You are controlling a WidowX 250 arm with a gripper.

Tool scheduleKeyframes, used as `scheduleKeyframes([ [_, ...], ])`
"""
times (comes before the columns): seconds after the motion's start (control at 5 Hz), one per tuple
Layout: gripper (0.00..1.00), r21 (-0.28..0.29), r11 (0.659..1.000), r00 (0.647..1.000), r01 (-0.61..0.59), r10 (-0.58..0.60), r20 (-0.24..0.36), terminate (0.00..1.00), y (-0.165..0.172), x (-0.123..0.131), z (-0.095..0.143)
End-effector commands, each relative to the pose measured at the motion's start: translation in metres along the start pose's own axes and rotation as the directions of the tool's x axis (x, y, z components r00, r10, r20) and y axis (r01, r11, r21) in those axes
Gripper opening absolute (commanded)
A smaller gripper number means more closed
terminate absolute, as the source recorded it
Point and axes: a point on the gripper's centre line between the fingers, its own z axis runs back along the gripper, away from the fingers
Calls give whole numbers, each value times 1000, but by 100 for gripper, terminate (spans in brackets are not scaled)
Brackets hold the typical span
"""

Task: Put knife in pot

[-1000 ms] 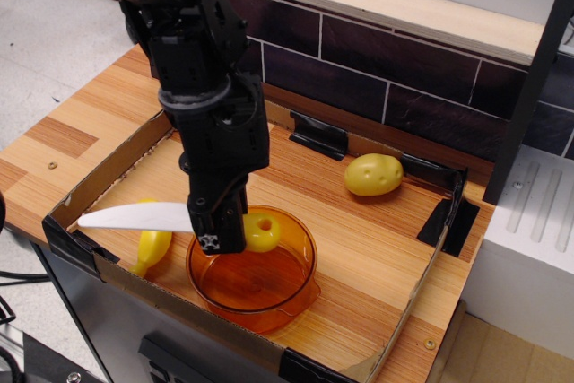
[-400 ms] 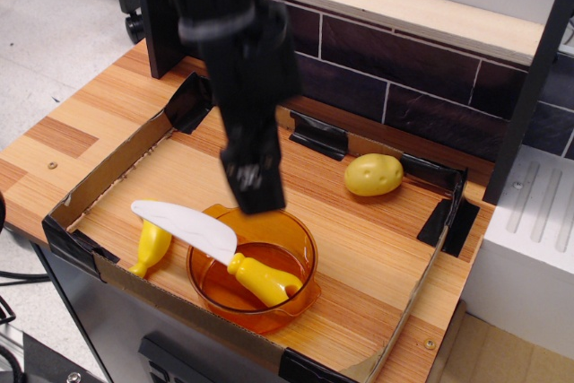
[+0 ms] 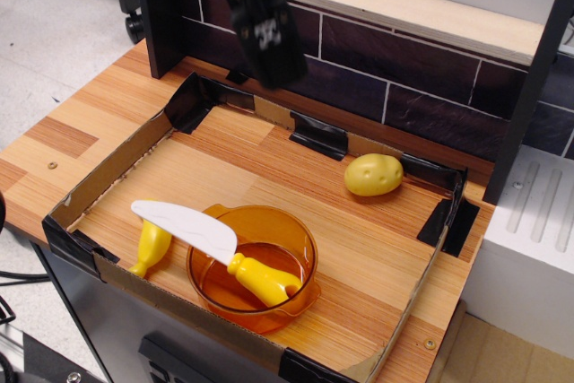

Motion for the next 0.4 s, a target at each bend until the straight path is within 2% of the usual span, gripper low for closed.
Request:
scheduleKeyframes([
  [0.0, 100, 44, 999, 999, 10, -11, 34, 0, 1, 6, 19],
  [0.2, 100, 44, 999, 999, 10, -11, 34, 100, 1, 6, 19],
])
